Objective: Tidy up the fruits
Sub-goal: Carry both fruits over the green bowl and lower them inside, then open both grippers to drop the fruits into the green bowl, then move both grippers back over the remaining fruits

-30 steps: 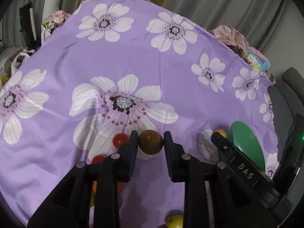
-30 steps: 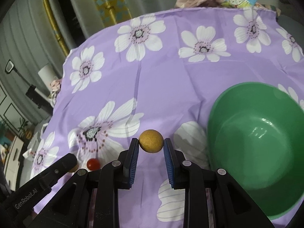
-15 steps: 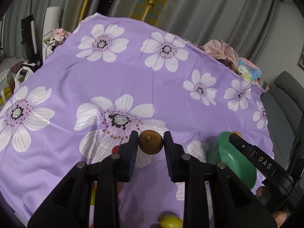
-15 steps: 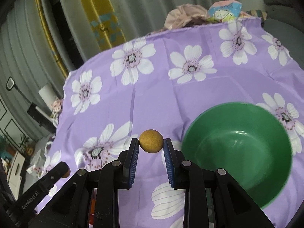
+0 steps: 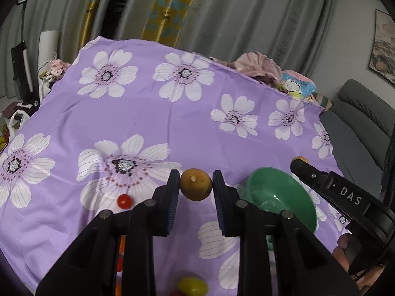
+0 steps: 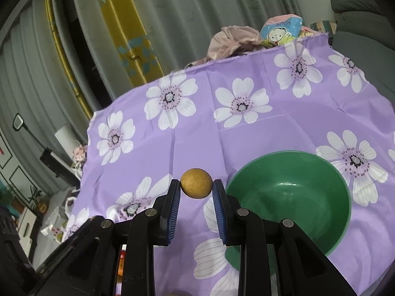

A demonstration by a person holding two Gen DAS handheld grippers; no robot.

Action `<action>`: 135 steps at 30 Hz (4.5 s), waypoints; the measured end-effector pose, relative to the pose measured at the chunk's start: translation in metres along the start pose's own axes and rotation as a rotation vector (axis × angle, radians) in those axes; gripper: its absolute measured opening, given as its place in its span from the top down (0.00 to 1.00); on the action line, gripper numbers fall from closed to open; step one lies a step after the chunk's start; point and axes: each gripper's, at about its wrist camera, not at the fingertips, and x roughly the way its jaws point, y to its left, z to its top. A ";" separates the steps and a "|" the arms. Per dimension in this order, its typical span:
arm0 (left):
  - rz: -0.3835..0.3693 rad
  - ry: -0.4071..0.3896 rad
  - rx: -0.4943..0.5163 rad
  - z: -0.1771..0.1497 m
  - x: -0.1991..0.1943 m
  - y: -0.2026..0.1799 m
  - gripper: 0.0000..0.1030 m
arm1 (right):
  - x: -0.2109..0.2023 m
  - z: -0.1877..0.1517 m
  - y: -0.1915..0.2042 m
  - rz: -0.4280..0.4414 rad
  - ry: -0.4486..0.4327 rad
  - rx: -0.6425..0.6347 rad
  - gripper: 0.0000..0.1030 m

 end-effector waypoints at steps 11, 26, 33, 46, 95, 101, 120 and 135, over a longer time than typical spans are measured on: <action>-0.084 -0.005 0.044 0.005 0.007 -0.056 0.74 | -0.024 0.015 -0.034 -0.021 -0.044 0.028 0.72; -0.165 0.097 0.129 -0.008 0.046 -0.123 0.74 | -0.037 0.024 -0.094 -0.071 -0.035 0.122 0.72; -0.192 0.169 0.152 -0.018 0.065 -0.136 0.74 | -0.025 0.023 -0.111 -0.130 0.019 0.142 0.72; -0.189 0.316 0.138 -0.038 0.109 -0.137 0.74 | 0.004 0.016 -0.127 -0.171 0.124 0.168 0.72; -0.114 0.447 0.132 -0.057 0.148 -0.126 0.73 | 0.070 -0.007 -0.132 -0.240 0.367 0.118 0.72; -0.106 0.447 0.136 -0.058 0.149 -0.126 0.73 | 0.072 -0.008 -0.131 -0.249 0.370 0.111 0.72; -0.139 0.364 0.180 -0.045 0.112 -0.121 0.43 | 0.060 -0.002 -0.125 -0.277 0.318 0.131 0.47; 0.140 0.219 -0.043 -0.008 0.035 0.033 0.33 | 0.048 -0.001 -0.058 -0.015 0.298 0.029 0.46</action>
